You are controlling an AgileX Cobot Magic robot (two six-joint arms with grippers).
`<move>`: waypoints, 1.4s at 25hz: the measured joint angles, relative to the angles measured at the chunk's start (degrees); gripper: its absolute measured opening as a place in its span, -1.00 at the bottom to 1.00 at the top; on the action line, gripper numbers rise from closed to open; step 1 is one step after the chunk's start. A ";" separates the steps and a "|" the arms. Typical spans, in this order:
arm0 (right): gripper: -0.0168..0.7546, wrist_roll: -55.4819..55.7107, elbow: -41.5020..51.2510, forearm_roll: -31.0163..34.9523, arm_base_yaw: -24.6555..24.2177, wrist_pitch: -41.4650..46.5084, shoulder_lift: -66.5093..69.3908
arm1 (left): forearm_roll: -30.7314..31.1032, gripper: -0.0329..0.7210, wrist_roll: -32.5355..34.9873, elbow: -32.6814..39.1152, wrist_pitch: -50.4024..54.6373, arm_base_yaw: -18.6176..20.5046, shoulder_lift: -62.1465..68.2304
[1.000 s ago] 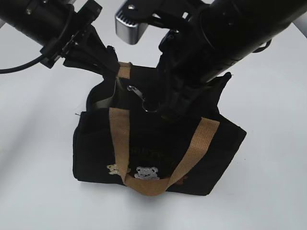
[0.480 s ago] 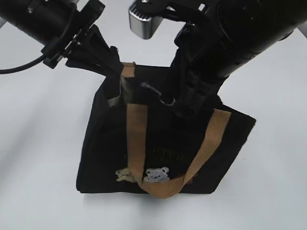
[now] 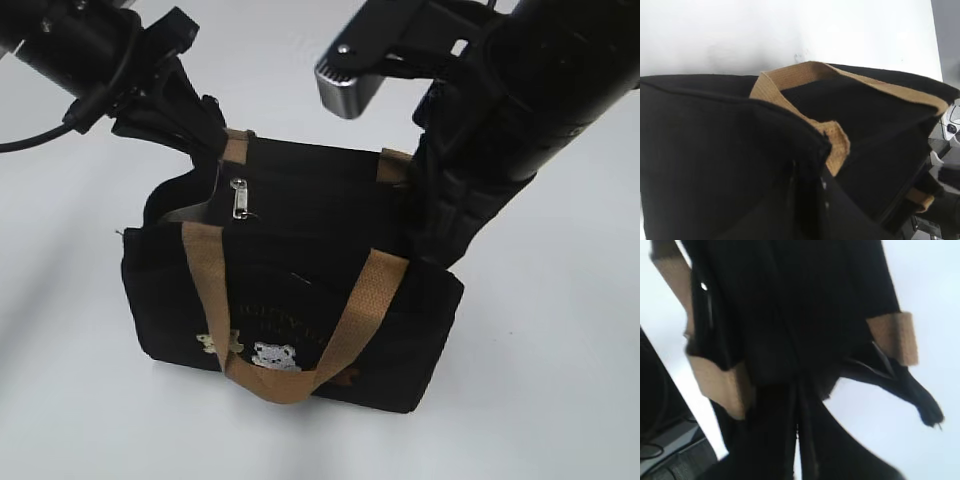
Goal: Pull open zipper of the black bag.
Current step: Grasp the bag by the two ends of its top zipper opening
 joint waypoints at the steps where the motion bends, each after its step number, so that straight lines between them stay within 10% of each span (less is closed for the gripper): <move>1: -0.96 -0.40 -0.06 1.98 0.00 -0.50 0.00 | -0.02 -0.85 0.00 0.00 0.07 0.00 -0.07; 10: -0.88 -18.64 -1.33 26.26 0.00 -7.52 0.14 | -0.59 -0.85 0.00 0.00 1.14 -0.05 -0.27; 16: -0.43 -20.14 -1.33 28.60 0.00 -9.88 4.42 | -1.55 -0.85 0.00 0.00 1.38 -0.05 -0.27; 35: -0.38 -20.95 -1.33 30.67 0.00 -14.77 6.88 | -2.33 -0.85 0.00 0.00 1.66 -0.05 -0.27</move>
